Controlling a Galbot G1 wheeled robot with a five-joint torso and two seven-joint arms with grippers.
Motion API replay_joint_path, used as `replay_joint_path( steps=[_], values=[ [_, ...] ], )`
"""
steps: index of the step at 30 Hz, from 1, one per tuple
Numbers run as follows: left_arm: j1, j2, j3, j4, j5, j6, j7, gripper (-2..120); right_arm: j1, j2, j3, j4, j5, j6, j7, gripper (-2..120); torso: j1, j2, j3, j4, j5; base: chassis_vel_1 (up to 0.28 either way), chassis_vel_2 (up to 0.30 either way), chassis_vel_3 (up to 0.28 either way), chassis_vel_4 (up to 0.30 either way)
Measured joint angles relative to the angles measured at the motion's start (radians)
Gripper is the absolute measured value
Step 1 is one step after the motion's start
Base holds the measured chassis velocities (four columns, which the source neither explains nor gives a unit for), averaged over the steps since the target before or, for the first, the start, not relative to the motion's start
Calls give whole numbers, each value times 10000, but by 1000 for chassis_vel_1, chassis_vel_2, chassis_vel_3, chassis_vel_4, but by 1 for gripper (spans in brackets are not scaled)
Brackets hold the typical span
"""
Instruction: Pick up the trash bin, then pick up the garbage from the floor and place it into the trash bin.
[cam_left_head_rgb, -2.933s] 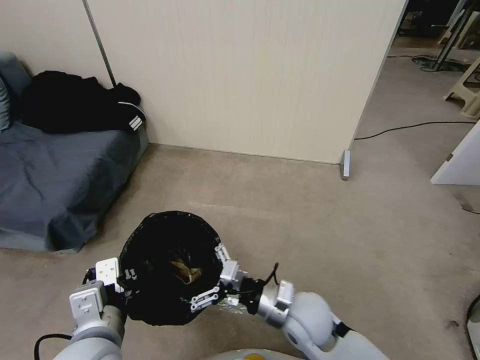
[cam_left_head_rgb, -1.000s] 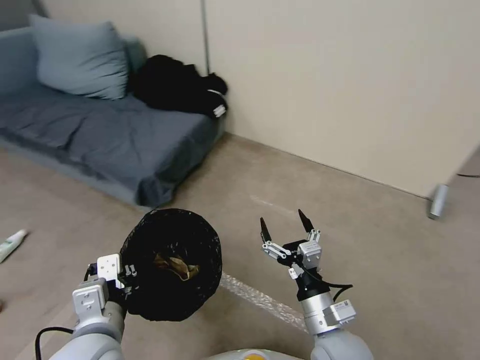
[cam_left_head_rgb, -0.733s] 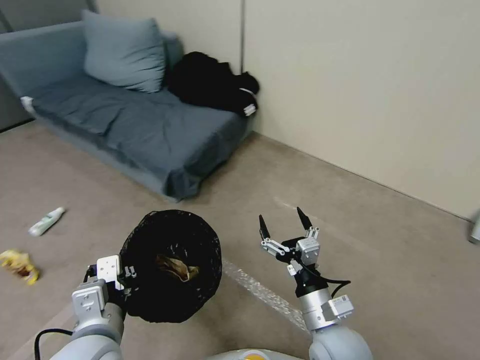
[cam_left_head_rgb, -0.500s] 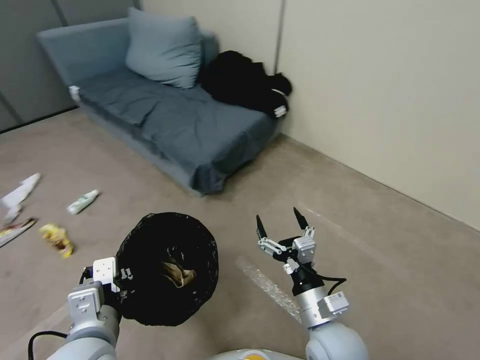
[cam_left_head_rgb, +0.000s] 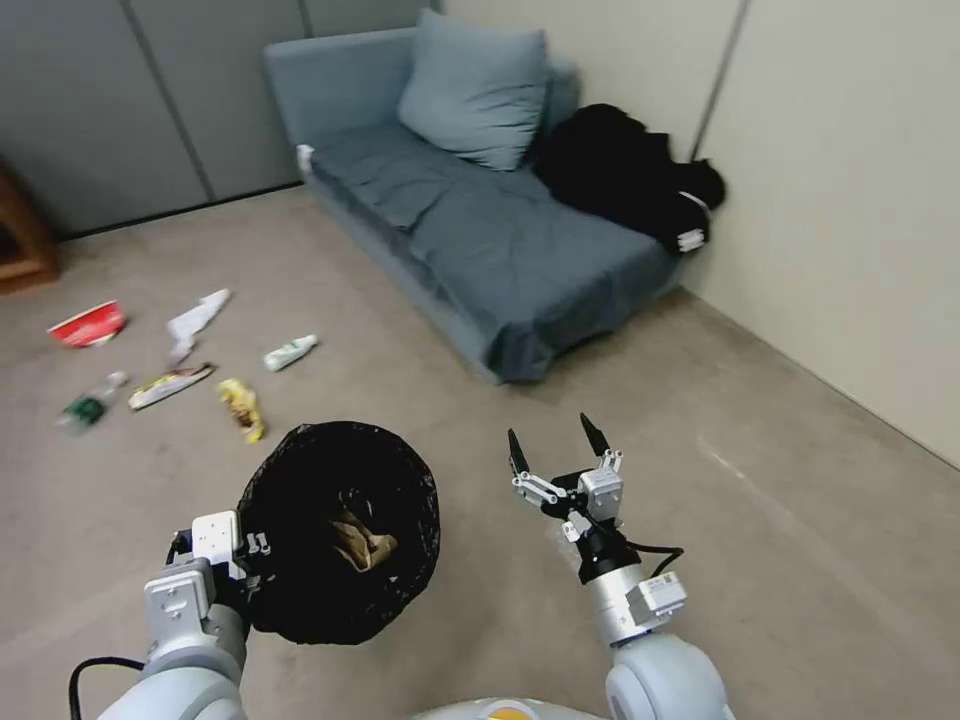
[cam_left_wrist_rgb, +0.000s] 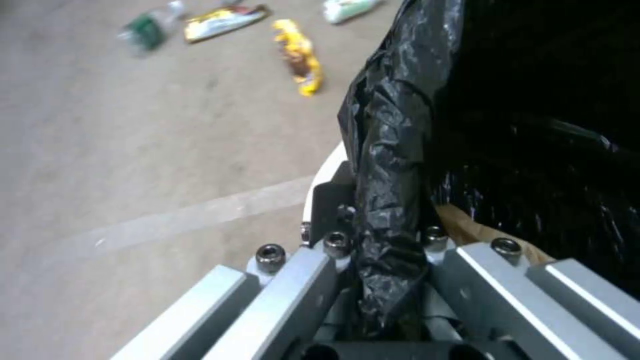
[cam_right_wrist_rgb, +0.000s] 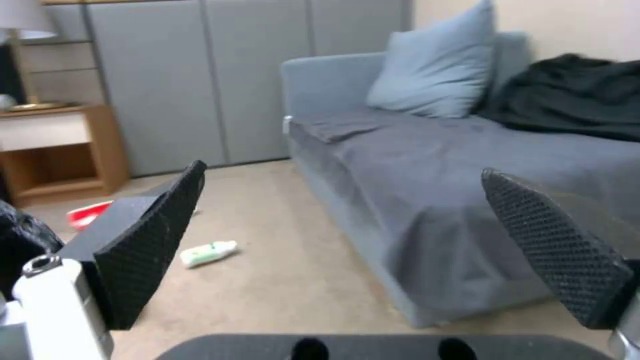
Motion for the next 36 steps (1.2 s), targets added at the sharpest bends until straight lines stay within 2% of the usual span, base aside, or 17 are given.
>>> replay_joint_path(
  steps=[7, 36],
  values=[
    [-130, -176, 58, 131, 116, -38, 48, 1, -24, -150, -38, 60, 208, -57, 255, 100, 0, 0, 0, -3, -3, 128, 127, 126, 132],
    [-25, -335, 85, -35, 398, -192, 30, 1, -53, -379, -46, 123, 202, -46, -55, 100, 0, 0, 0, 1, -1, 123, 120, 120, 123]
  ],
)
